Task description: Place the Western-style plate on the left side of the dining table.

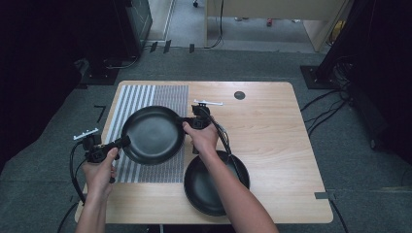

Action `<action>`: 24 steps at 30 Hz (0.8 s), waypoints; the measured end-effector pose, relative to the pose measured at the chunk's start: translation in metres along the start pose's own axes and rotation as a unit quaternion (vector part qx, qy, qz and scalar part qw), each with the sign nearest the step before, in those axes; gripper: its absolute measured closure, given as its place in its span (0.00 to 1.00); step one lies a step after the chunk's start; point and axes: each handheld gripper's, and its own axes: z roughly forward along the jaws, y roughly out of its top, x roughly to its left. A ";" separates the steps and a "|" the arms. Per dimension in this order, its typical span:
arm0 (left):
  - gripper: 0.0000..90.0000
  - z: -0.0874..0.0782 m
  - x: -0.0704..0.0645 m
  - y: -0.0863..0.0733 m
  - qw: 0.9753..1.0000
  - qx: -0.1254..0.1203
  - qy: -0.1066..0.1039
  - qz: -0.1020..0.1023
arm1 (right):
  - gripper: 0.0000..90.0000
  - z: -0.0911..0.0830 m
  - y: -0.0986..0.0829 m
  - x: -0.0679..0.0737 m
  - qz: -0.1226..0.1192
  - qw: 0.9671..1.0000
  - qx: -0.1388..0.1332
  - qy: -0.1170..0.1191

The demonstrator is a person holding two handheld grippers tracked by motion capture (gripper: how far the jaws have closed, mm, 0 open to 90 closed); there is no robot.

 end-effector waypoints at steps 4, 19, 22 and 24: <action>0.83 0.004 0.006 0.002 1.000 -0.001 0.002 -0.006 | 0.91 0.008 0.004 0.000 -0.007 1.000 0.003 0.001; 0.84 0.011 0.021 0.006 1.000 -0.005 0.016 -0.021 | 0.91 0.031 0.012 0.000 -0.016 1.000 0.016 0.005; 0.84 0.014 0.025 0.005 0.999 -0.004 0.023 -0.024 | 0.90 0.038 0.013 -0.003 -0.016 1.000 0.020 0.006; 0.84 0.017 0.028 0.005 0.999 -0.004 0.028 -0.028 | 0.90 0.045 0.013 -0.005 -0.016 1.000 0.024 0.007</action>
